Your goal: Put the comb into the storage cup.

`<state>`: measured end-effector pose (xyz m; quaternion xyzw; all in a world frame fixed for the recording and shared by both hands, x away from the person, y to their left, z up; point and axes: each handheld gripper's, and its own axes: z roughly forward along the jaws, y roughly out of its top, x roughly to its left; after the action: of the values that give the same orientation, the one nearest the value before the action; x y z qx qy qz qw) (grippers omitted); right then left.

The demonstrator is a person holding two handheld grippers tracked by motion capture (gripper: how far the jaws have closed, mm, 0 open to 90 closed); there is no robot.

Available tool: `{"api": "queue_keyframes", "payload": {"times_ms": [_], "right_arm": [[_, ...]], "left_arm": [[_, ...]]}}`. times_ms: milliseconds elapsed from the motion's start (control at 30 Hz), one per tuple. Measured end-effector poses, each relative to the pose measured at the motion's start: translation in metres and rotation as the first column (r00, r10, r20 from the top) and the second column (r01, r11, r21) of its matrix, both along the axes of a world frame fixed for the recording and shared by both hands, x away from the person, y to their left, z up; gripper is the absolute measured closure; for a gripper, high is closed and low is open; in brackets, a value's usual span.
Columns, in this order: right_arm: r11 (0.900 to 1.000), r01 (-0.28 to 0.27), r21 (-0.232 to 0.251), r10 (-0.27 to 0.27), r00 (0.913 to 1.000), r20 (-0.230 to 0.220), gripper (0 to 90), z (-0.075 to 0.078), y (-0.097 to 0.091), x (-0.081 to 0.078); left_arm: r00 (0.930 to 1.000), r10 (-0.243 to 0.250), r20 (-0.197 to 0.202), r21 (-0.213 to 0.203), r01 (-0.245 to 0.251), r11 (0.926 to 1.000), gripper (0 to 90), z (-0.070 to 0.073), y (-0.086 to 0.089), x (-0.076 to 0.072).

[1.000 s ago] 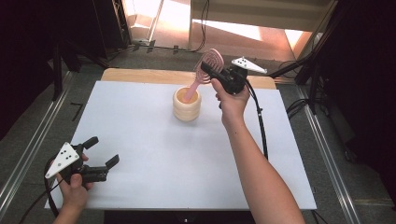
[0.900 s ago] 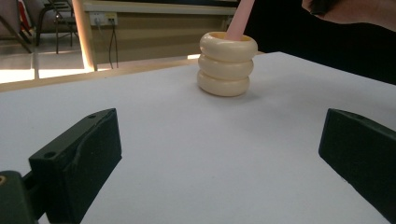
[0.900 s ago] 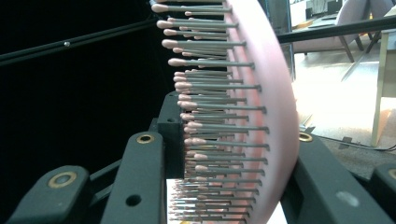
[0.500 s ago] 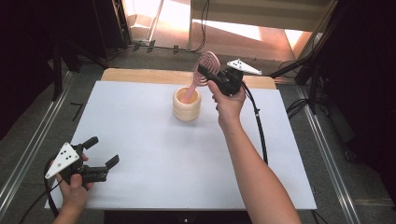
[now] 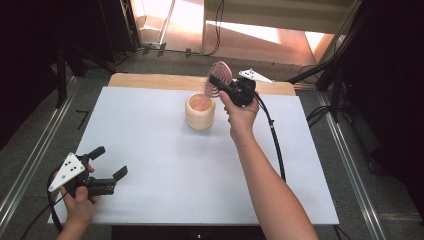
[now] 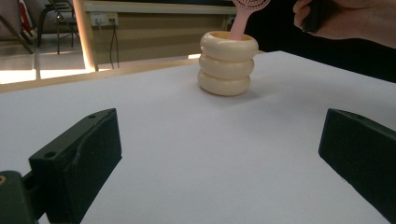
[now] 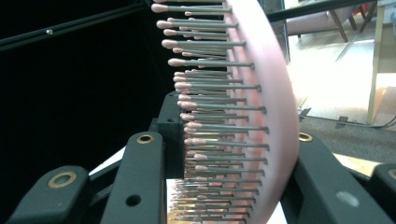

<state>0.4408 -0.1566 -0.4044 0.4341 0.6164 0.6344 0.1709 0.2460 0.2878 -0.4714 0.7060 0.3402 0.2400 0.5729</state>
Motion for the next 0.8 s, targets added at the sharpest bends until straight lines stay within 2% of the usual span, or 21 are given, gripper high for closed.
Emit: {"api": "queue_keyframes", "payload": {"times_ms": [300, 500, 800], "right_arm": [[0.9999, -0.007, -0.012, 0.007, 0.9997, -0.024, 62.1, -0.009, 0.006, 0.0], [1.0, 0.0, -0.004, 0.0, 0.9992, -0.039, 62.1, -0.017, 0.009, 0.001], [0.9999, 0.007, 0.015, -0.006, 0.9964, -0.085, 62.1, -0.029, 0.008, 0.002]], "left_arm": [[1.0, 0.0, 0.003, 0.001, 0.0, 1.0, 0.0, 0.0, 0.0, 0.0], [1.0, 0.001, 0.003, 0.001, -0.001, 1.0, 0.0, 0.0, 0.0, 0.0], [1.0, 0.0, 0.004, 0.003, 0.0, 1.0, 0.0, 0.0, 0.0, 0.0]]}}
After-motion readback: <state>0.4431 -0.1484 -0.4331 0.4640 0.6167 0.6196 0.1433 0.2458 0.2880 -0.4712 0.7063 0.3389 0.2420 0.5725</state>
